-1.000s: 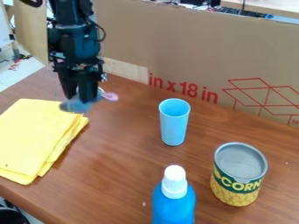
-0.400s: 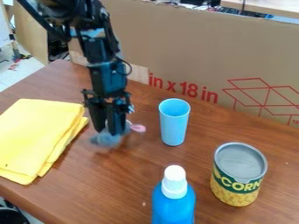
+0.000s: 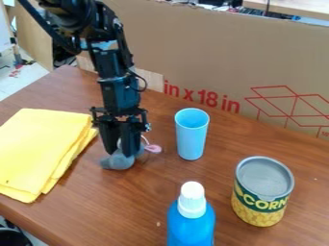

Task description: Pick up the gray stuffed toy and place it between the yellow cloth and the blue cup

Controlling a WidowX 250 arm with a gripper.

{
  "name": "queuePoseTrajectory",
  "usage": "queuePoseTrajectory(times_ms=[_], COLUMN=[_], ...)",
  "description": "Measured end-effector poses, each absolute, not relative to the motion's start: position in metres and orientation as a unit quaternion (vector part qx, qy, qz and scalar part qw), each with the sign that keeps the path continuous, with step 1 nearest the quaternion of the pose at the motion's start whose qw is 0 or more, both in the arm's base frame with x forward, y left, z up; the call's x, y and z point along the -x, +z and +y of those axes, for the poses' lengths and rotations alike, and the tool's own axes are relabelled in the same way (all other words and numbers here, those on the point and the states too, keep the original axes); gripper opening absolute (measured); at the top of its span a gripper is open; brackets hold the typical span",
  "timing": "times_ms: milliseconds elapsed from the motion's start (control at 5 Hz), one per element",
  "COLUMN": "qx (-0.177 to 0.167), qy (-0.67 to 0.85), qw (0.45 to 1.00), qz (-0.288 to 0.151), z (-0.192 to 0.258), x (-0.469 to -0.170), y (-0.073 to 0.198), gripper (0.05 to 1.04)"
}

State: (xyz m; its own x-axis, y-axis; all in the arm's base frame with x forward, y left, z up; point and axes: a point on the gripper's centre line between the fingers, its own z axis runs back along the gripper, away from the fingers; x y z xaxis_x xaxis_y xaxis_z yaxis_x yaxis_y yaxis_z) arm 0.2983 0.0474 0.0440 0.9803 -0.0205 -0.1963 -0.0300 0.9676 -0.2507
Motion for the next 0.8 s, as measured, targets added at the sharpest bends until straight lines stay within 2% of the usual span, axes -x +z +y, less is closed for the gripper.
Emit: queuePoseTrajectory(times_ms=[200,400,600,800], qx=[0.121,0.150,0.173,0.112], qy=[0.010,-0.017,-0.027,-0.027], qw=[0.988,0.987,0.984,0.993], qz=[0.099,0.053,0.012,0.008], z=[0.044,0.036,0.033,0.053], x=[-0.299,-0.310,-0.313,-0.298], y=[0.047,0.077,0.108,0.135], gripper=[0.887,1.011,1.007,1.003])
